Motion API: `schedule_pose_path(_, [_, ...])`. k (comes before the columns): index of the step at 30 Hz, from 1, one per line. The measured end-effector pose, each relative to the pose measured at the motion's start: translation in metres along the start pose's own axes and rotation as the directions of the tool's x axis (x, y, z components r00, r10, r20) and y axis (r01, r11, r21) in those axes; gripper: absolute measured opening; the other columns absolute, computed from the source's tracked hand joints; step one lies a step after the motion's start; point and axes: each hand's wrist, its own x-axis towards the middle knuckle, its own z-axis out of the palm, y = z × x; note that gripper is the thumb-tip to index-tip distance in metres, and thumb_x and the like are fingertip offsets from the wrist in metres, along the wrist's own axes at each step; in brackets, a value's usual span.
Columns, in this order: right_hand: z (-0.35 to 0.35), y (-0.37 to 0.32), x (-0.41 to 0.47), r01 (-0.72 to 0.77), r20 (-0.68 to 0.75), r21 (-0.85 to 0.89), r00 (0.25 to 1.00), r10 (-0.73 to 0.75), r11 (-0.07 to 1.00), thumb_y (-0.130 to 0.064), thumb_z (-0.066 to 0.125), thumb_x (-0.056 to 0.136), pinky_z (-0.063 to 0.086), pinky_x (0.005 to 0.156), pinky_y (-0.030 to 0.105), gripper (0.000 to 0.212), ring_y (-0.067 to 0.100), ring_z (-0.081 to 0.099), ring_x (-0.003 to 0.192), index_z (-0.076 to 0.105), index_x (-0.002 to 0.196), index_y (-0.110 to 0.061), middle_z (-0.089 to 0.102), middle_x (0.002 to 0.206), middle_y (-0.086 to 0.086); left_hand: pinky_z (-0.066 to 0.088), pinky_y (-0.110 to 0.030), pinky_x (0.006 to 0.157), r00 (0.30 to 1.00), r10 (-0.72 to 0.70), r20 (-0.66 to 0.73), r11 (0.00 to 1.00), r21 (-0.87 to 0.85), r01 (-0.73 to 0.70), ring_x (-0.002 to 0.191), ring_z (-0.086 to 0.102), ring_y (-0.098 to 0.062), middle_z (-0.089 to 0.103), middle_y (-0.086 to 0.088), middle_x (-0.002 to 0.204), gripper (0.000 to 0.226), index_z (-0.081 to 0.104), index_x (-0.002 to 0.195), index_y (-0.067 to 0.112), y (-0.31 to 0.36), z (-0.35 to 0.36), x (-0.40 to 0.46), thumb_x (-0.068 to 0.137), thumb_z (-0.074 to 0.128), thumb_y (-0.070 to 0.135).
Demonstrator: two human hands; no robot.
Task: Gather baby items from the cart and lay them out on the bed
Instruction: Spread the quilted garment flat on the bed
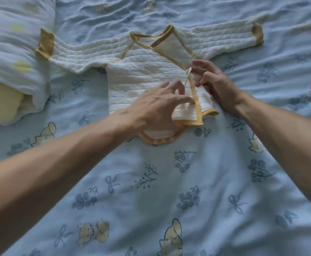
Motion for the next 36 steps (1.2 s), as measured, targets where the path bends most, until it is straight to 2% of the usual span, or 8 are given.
schedule_pose_path(3, [-0.003, 0.004, -0.001, -0.013, -0.022, 0.149, 1.000, 0.017, 0.989, -0.005, 0.028, 0.090, 0.036, 0.076, 0.028, 0.039, 0.010, 0.057, 0.076, 0.052, 0.116, -0.022, 0.061, 0.121, 0.001, 0.047, -0.029, 0.075, 0.961, -0.212, -0.177, 0.921, -0.365, 0.136, 0.092, 0.055, -0.008, 0.058, 0.008, 0.113, 0.032, 0.066, 0.111, 0.030, 0.005, 0.011, -0.009, 0.080, 0.065, 0.042])
schedule_pose_path(7, [-0.005, 0.006, 0.000, -0.016, -0.059, 0.157, 0.998, 0.026, 0.987, -0.006, 0.027, 0.090, 0.039, 0.066, 0.020, 0.041, 0.008, 0.060, 0.074, 0.053, 0.118, -0.018, 0.063, 0.122, 0.001, 0.048, -0.017, 0.066, 0.652, -0.689, -0.316, 0.503, -0.857, 0.116, 0.075, 0.058, 0.003, 0.062, 0.017, 0.085, 0.007, 0.065, 0.089, 0.028, -0.006, 0.000, -0.031, 0.091, 0.060, 0.025])
schedule_pose_path(14, [-0.002, 0.008, 0.003, -0.003, -0.070, 0.116, 0.997, 0.012, 0.993, -0.004, 0.031, 0.088, 0.037, 0.066, 0.022, 0.038, 0.007, 0.062, 0.073, 0.058, 0.111, -0.019, 0.064, 0.121, -0.001, 0.048, -0.015, 0.058, 0.058, -0.972, -0.228, 0.232, -0.970, 0.075, 0.070, 0.054, -0.003, 0.057, 0.008, 0.083, 0.032, 0.054, 0.088, 0.023, -0.075, -0.017, -0.137, 0.068, 0.060, 0.047])
schedule_pose_path(22, [-0.005, 0.011, 0.007, 0.013, -0.067, 0.070, 0.998, -0.008, 0.997, -0.003, 0.039, 0.086, 0.037, 0.078, 0.025, 0.036, 0.005, 0.064, 0.072, 0.059, 0.110, -0.020, 0.066, 0.119, -0.004, 0.045, -0.016, 0.065, -0.203, -0.962, -0.184, 0.143, -0.969, 0.200, 0.068, 0.052, 0.005, 0.053, 0.009, 0.091, 0.046, 0.041, 0.119, 0.017, -0.068, 0.028, -0.183, 0.082, 0.068, 0.018])
schedule_pose_path(24, [-0.005, 0.011, 0.007, 0.021, -0.062, 0.058, 0.998, -0.017, 0.998, -0.004, 0.041, 0.085, 0.038, 0.080, 0.024, 0.034, 0.004, 0.064, 0.072, 0.060, 0.108, -0.021, 0.066, 0.118, -0.004, 0.038, -0.010, 0.071, -0.132, -0.883, -0.450, 0.392, -0.862, 0.321, 0.075, 0.047, 0.011, 0.046, 0.012, 0.098, 0.048, 0.038, 0.116, 0.025, -0.053, 0.023, -0.176, 0.080, 0.070, 0.034])
schedule_pose_path(26, [-0.004, 0.011, 0.006, 0.033, -0.061, 0.014, 0.998, -0.032, 0.999, -0.006, 0.046, 0.085, 0.039, 0.082, 0.024, 0.032, 0.003, 0.064, 0.074, 0.061, 0.108, -0.023, 0.066, 0.117, -0.005, 0.036, -0.010, 0.068, 0.129, -0.770, -0.625, 0.630, -0.712, 0.310, 0.082, 0.045, 0.004, 0.047, 0.011, 0.107, 0.050, 0.040, 0.117, 0.036, -0.042, 0.011, -0.160, 0.079, 0.071, 0.044])
schedule_pose_path(30, [0.002, 0.005, 0.000, 0.050, -0.042, -0.115, 0.998, -0.055, 0.992, -0.005, 0.056, 0.089, 0.045, 0.087, 0.013, 0.034, -0.001, 0.063, 0.094, 0.057, 0.118, -0.021, 0.063, 0.124, -0.005, 0.051, -0.022, 0.072, 0.767, -0.606, -0.210, 0.611, -0.740, 0.280, 0.087, 0.051, -0.006, 0.050, 0.002, 0.127, 0.079, 0.036, 0.138, 0.037, -0.064, -0.004, -0.120, 0.071, 0.078, 0.045])
schedule_pose_path(36, [0.017, -0.015, -0.017, 0.033, 0.075, -0.645, 0.997, 0.020, 0.763, -0.036, 0.071, 0.081, 0.039, 0.088, 0.016, 0.048, 0.005, 0.051, 0.102, 0.052, 0.123, -0.047, 0.048, 0.120, -0.009, 0.033, -0.005, 0.081, 0.804, -0.595, -0.014, 0.586, -0.693, 0.421, 0.106, 0.043, -0.010, 0.039, 0.000, 0.126, 0.081, 0.037, 0.140, 0.038, -0.086, 0.030, -0.115, 0.070, 0.079, 0.043])
